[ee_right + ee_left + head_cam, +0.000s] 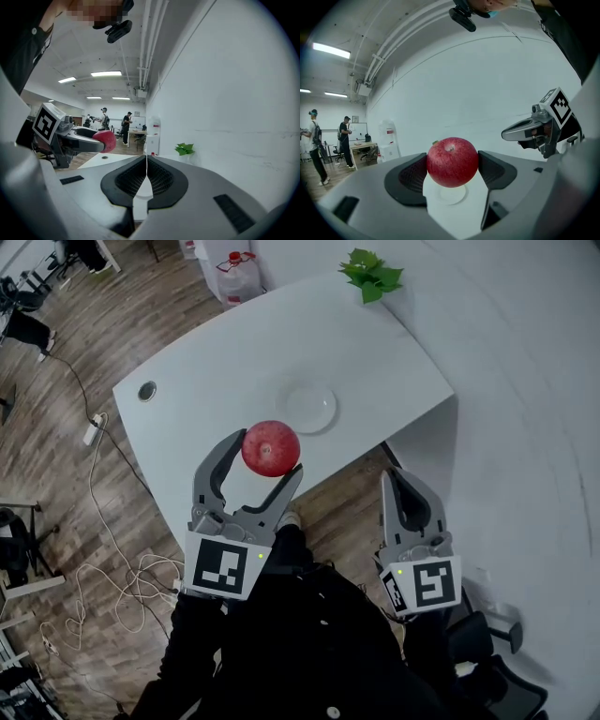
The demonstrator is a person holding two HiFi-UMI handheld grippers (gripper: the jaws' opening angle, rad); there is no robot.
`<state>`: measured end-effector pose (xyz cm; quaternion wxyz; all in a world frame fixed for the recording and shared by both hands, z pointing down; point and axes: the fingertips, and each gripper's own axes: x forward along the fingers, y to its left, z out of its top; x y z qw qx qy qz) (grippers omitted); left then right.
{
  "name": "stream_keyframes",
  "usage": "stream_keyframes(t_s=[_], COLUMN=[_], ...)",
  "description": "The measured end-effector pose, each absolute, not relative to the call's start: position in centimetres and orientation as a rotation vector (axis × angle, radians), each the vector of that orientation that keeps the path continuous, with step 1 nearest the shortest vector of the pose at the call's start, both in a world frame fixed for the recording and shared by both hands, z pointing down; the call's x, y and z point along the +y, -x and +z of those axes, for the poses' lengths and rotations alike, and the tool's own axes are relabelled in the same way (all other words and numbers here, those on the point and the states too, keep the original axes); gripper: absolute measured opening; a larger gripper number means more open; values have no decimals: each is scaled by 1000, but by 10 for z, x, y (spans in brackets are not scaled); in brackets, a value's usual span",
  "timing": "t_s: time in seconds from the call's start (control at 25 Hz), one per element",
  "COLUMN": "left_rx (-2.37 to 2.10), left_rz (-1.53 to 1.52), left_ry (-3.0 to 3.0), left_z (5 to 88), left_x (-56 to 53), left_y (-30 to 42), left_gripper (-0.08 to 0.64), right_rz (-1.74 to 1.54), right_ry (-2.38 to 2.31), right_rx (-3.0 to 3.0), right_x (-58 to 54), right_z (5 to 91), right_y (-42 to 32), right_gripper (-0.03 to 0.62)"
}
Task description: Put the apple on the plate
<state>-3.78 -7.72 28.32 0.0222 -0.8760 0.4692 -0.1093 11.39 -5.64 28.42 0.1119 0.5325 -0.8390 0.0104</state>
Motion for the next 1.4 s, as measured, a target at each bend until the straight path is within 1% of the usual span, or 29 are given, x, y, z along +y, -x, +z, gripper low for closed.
stream_keyframes(t_s=[0.48, 0.88, 1.4], left_rx=[1441, 1483, 1677], left_rz=[-366, -388, -371], left_ry=[2735, 2718, 2626], left_z=[298, 303, 298], left_x=[-128, -152, -176], left_y=[62, 58, 60], left_gripper=[354, 354, 354], right_rz=[110, 110, 59], right_ry=[-1546, -1465, -1311], right_rx=[-2485, -2514, -2607], right_x=[-112, -151, -188], right_z=[293, 298, 291], right_y=[-73, -75, -79], right_gripper=[41, 41, 41])
